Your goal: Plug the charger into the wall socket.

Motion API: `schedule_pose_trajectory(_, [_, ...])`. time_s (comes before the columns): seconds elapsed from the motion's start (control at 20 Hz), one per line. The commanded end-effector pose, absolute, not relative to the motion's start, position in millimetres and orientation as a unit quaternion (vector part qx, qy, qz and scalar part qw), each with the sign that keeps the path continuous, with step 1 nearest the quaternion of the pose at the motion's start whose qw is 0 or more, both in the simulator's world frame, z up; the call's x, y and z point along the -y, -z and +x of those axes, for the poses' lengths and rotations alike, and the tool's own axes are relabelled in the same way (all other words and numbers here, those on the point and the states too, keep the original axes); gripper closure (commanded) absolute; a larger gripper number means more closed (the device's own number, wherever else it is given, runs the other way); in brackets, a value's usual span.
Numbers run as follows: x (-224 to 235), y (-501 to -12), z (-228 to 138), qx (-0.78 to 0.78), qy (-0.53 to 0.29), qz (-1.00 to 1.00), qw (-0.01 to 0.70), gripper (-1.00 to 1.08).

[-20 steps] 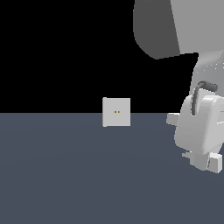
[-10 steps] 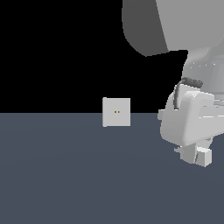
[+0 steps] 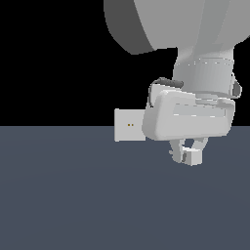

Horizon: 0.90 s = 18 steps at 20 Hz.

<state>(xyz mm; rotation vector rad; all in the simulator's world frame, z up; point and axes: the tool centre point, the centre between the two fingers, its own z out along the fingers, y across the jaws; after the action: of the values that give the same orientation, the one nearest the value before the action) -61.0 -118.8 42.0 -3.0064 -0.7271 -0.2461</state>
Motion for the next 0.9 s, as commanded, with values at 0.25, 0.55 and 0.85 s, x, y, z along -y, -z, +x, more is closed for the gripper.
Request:
schedule_pose_trajectory(0.25, [83, -64, -32, 0.187, 0.081, -0.979, 0.015, 1.08])
schedule_pose_trajectory(0.55, [59, -80, -8, 0.151, 0.081, -0.985, 0.012, 1.08])
schedule_pose_trajectory(0.85, [43, -92, 12, 0.124, 0.081, -0.989, 0.01, 1.08])
